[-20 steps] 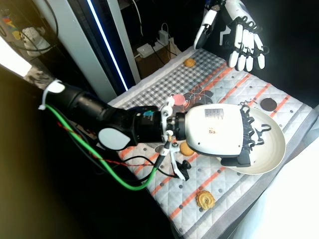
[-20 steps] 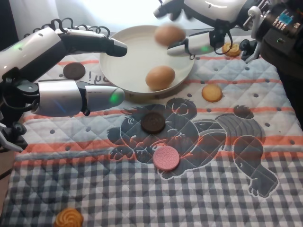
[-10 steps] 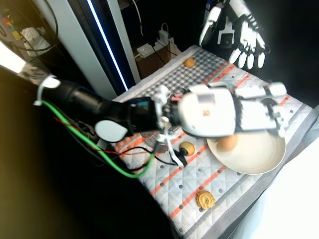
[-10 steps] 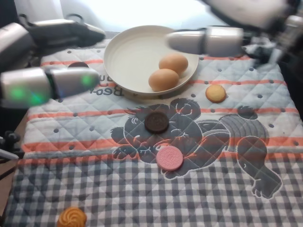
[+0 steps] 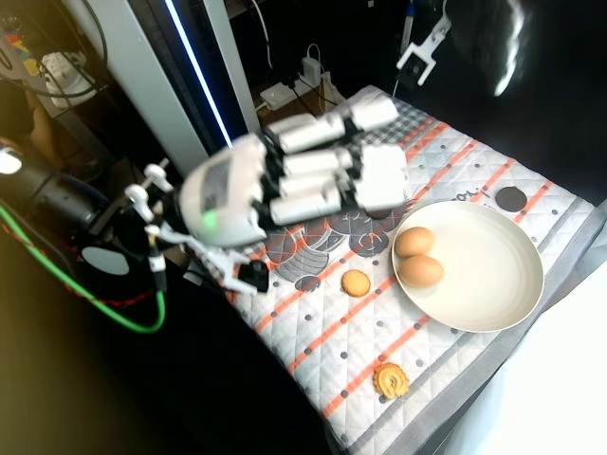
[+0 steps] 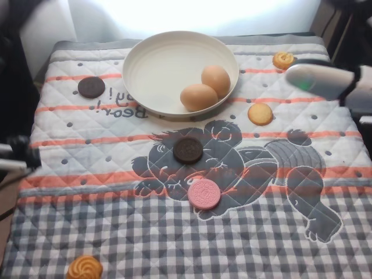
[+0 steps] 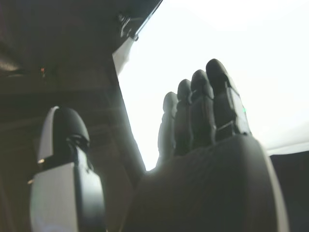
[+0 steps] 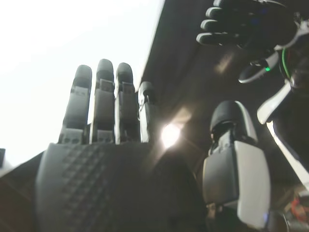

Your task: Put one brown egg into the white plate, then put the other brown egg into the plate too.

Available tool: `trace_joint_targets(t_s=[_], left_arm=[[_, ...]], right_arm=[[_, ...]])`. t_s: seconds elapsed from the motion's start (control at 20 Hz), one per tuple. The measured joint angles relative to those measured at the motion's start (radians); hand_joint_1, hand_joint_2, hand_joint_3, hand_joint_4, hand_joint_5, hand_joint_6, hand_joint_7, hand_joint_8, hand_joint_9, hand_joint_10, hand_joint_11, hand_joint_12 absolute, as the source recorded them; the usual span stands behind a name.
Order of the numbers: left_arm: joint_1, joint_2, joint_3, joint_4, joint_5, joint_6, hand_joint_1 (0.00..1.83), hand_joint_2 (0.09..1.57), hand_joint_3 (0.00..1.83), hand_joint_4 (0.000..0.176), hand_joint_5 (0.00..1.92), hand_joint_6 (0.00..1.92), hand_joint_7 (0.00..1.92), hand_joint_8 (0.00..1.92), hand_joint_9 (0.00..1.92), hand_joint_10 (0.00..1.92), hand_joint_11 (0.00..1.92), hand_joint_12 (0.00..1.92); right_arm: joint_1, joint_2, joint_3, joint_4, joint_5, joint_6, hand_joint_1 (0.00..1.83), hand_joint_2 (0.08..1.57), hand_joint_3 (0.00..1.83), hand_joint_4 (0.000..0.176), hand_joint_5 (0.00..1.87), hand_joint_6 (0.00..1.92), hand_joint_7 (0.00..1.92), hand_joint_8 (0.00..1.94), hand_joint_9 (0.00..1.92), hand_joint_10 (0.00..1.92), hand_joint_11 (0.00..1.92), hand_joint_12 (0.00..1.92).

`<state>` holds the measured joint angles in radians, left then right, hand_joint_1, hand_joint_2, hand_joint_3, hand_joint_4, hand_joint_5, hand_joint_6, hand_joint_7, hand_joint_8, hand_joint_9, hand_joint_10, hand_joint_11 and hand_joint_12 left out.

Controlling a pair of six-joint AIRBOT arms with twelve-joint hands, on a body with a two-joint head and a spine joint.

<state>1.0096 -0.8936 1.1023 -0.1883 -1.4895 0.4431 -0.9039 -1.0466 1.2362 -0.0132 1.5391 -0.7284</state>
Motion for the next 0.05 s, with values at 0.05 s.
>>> trace_joint_targets(t_s=[0.05], left_arm=[[0.000,0.000,0.000,-0.008,-0.049,-0.002,0.15,1.29,0.02,0.000,0.04,0.01,0.09,0.00,0.25,0.01,0.00,0.59]], right_arm=[[-0.006,0.019,-0.013,0.021,0.066,0.000,0.27,1.18,0.00,0.000,0.35,0.04,0.27,0.00,0.42,0.00,0.39,0.15]])
